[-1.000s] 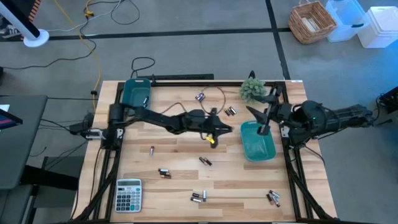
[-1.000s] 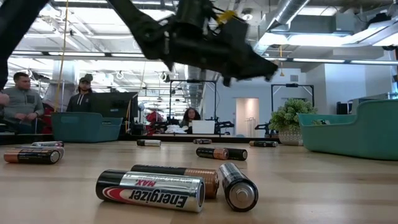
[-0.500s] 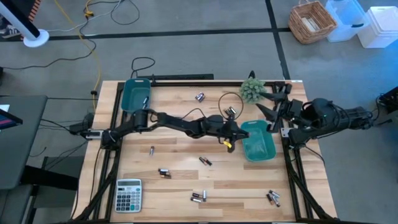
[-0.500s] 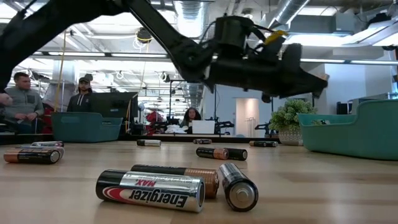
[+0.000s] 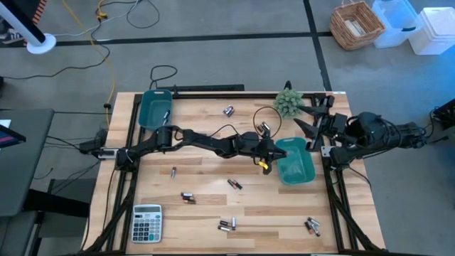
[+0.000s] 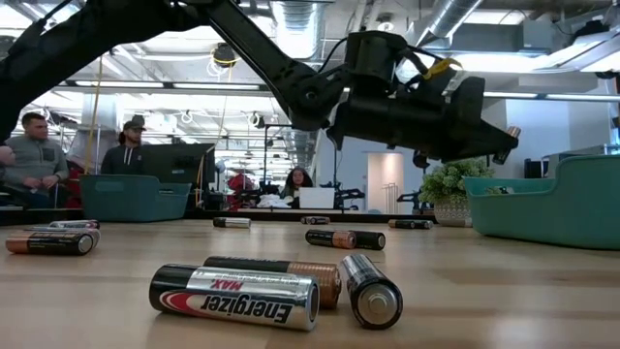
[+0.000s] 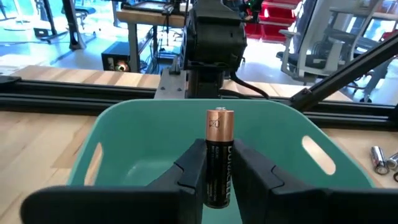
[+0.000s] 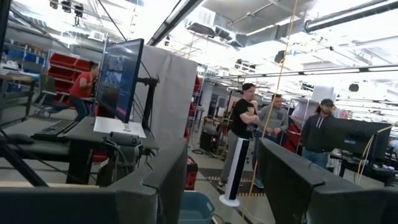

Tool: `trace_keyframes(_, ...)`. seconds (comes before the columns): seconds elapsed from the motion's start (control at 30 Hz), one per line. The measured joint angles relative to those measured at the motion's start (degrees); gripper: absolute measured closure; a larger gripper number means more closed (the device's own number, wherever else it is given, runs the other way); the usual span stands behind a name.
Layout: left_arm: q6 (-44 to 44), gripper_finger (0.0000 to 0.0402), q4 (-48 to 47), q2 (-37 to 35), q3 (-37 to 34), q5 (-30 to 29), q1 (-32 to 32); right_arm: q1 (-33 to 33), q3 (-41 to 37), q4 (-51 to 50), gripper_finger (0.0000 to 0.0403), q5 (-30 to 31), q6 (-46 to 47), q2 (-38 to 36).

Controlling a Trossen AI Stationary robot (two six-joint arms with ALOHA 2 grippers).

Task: Sort batteries
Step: Put the brown-block battery into the green bin

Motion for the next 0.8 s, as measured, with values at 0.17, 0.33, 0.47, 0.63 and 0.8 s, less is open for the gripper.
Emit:
trace_keyframes(0.17, 0.31, 0.0328, 0.00, 0.00, 0.00, -0.02, 0.00, 0.00, 0.00, 0.07, 0.0196, 0.00, 0.13, -0.02)
trace_keyframes(0.33, -0.16, 0.0291, -0.45, 0.00, -0.01, -0.02, 0.00, 0.00, 0.00, 0.04, 0.0196, 0.00, 0.40, -0.02)
trace_keyframes(0.47, -0.26, 0.0237, -0.57, 0.00, -0.07, -0.41, 0.09, 0.00, 0.00, 0.04, 0.0196, 0.00, 0.43, -0.02)
trace_keyframes(0.63, -0.28, 0.0193, -1.43, -0.13, -0.11, 0.05, 0.14, 0.00, 0.00, -0.63, 0.0196, 0.00, 1.05, -0.02)
trace_keyframes(0.8, -0.24, 0.0197, -1.38, -0.74, -0.09, 3.54, 0.15, 0.00, 0.00, -1.49, 0.0196, 0.00, 1.93, 0.00)
